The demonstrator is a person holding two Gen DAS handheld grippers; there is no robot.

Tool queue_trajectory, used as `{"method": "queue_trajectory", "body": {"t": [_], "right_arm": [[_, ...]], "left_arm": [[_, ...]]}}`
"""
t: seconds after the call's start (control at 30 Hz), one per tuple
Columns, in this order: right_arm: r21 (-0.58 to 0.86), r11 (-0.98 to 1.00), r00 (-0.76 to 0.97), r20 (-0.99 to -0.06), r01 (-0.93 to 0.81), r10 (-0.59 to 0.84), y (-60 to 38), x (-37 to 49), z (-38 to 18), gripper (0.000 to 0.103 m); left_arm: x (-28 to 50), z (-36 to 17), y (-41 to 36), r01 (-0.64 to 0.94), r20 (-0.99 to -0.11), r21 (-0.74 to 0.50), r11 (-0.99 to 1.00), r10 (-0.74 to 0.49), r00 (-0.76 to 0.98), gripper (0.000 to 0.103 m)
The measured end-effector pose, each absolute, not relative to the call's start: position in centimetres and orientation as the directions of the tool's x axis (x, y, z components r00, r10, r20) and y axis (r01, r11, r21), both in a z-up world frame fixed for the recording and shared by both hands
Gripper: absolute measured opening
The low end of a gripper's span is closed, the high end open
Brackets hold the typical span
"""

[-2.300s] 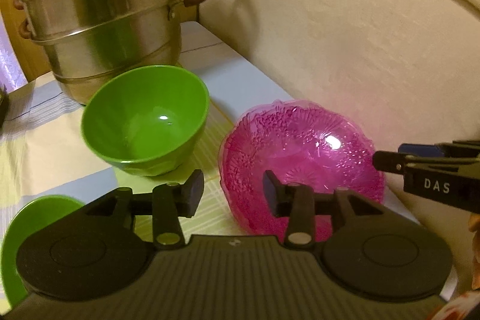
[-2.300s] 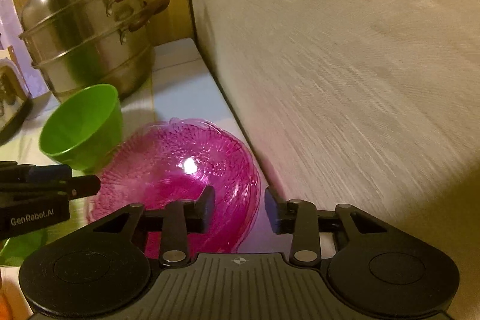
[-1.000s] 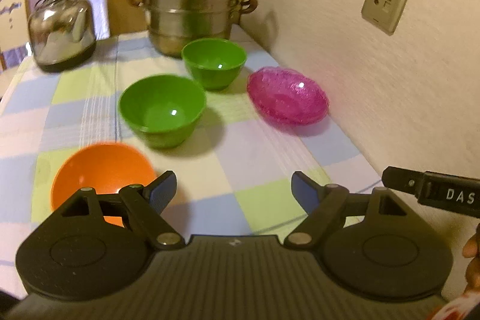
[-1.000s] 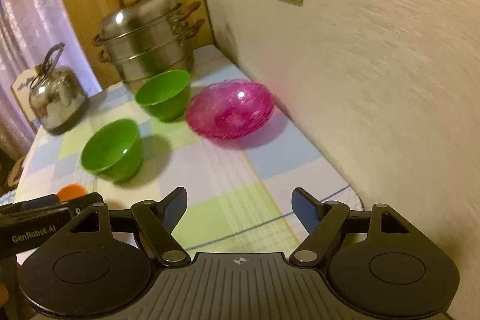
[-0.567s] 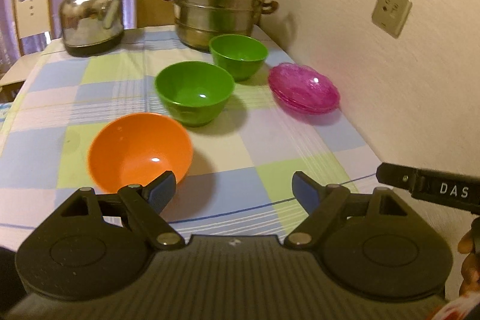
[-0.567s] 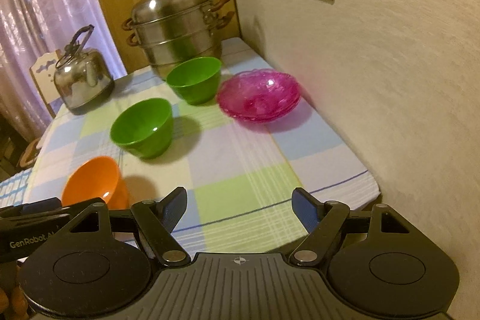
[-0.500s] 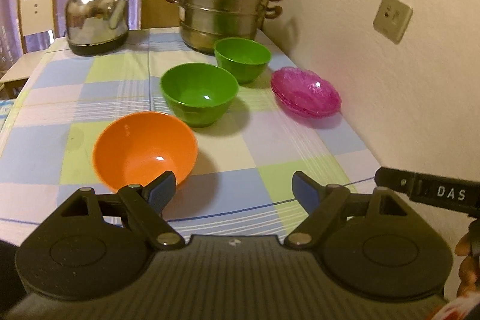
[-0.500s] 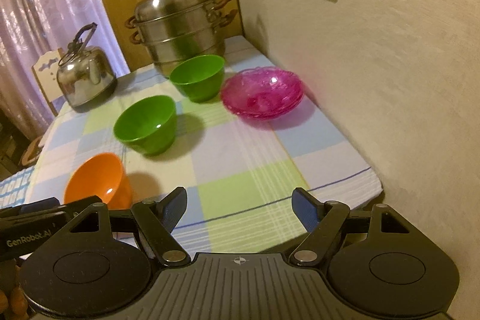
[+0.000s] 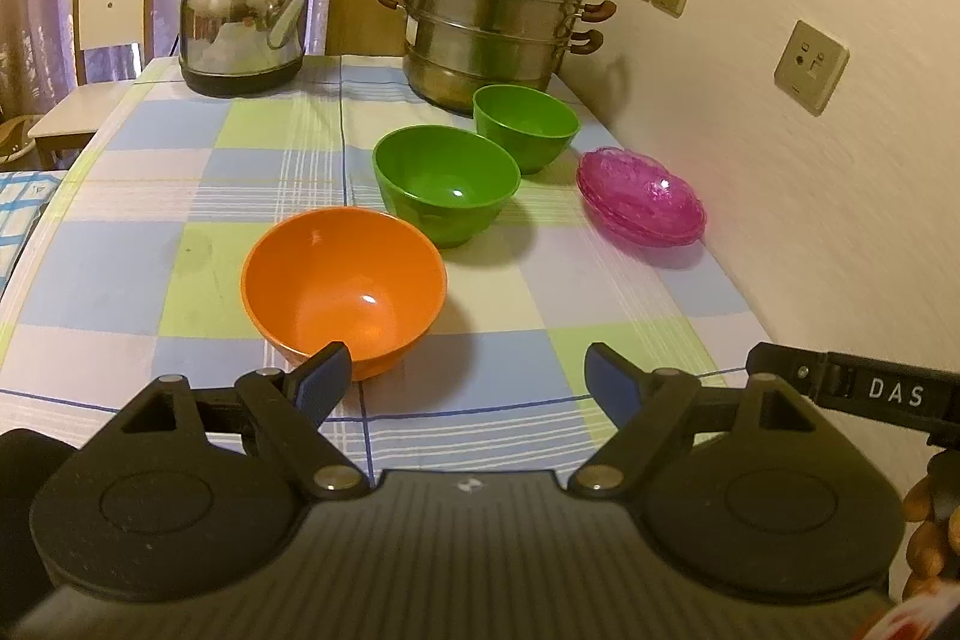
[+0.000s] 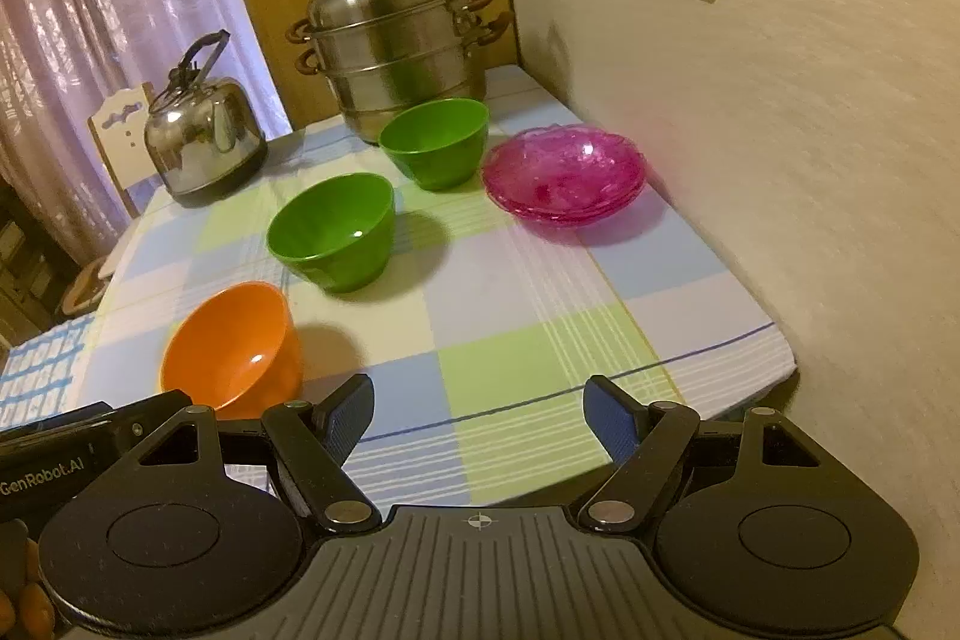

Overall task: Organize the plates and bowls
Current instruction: 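Withdraw both tools back from the pink plate stack, then move both tools to the orange bowl and close them on its rim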

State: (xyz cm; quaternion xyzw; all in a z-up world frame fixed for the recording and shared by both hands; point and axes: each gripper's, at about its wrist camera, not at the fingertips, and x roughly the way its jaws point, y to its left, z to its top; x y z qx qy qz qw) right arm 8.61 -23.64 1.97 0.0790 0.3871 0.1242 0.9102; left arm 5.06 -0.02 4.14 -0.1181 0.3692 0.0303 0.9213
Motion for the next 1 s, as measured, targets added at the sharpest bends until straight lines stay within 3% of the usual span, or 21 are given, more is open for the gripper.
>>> {"method": "queue_trajectory", "body": {"t": [1.0], "right_arm": [[0.263, 0.942, 0.624, -0.706, -0.209, 0.335, -20.3, 9.9, 0.7, 0.077]], "left_arm": [[6.0, 2.6, 4.9, -0.204, -0.711, -0.223, 0.953, -0.016, 0.703, 0.084]]}}
